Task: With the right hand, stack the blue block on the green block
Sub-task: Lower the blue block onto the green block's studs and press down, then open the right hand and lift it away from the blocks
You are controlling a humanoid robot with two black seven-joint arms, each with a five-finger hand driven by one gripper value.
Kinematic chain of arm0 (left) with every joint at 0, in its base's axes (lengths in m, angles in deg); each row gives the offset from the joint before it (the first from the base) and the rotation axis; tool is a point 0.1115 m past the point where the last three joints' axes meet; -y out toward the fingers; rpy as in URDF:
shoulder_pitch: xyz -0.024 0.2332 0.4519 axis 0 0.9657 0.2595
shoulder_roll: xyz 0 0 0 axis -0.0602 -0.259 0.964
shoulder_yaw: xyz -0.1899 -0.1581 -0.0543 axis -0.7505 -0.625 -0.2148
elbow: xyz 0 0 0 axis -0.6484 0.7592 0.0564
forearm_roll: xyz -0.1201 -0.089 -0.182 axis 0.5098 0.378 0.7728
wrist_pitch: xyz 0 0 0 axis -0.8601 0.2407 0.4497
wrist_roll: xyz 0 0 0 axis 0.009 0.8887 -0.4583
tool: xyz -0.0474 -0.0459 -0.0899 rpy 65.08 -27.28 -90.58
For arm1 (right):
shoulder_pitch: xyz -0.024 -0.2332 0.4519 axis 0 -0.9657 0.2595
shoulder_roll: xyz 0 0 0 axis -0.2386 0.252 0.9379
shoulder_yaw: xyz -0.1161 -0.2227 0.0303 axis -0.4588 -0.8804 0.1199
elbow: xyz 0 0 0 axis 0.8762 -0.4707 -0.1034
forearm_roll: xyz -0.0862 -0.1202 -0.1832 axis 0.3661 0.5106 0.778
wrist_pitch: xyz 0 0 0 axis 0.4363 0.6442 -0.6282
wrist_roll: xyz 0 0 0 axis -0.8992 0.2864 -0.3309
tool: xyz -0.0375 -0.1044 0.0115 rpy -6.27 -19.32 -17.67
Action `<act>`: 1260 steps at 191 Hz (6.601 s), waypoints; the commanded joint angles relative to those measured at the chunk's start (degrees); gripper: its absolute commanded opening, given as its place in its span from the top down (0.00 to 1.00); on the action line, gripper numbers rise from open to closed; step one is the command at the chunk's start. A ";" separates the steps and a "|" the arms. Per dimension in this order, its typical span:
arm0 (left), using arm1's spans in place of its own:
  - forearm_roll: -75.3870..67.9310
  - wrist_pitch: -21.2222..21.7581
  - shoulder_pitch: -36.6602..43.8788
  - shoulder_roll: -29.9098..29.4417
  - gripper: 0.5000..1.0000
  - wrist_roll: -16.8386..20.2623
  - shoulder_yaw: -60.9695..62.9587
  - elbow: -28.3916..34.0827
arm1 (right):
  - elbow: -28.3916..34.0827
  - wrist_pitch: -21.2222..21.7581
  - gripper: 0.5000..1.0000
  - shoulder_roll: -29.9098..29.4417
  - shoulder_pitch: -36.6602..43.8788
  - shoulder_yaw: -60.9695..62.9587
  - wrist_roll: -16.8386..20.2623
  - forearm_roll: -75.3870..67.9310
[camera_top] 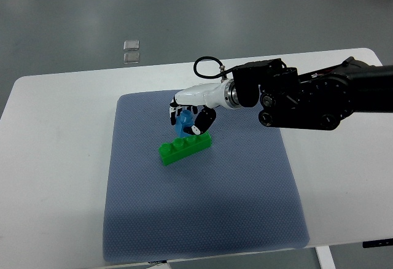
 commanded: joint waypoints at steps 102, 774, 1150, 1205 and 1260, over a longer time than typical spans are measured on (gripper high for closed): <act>0.00 0.00 0.00 0.00 0.00 0.00 0.02 0.23 | -0.86 -1.00 0.83 0.30 -2.26 -0.48 -0.08 1.99; 0.00 0.00 0.18 0.00 0.00 0.00 0.02 0.14 | -2.27 -12.43 0.81 0.04 -13.24 0.93 -5.27 3.66; 0.00 0.00 0.18 0.00 0.00 0.00 0.02 -0.03 | -2.35 -9.35 0.17 3.91 -14.03 13.59 -7.73 2.78; 0.00 0.00 0.18 0.00 0.00 0.00 0.02 -0.03 | -2.97 -0.74 0.17 8.74 -16.67 29.49 -7.12 -8.55; 0.00 0.00 0.18 0.00 0.00 0.00 0.02 -0.03 | -12.11 -0.92 0.17 6.02 -26.95 50.85 -4.13 -31.05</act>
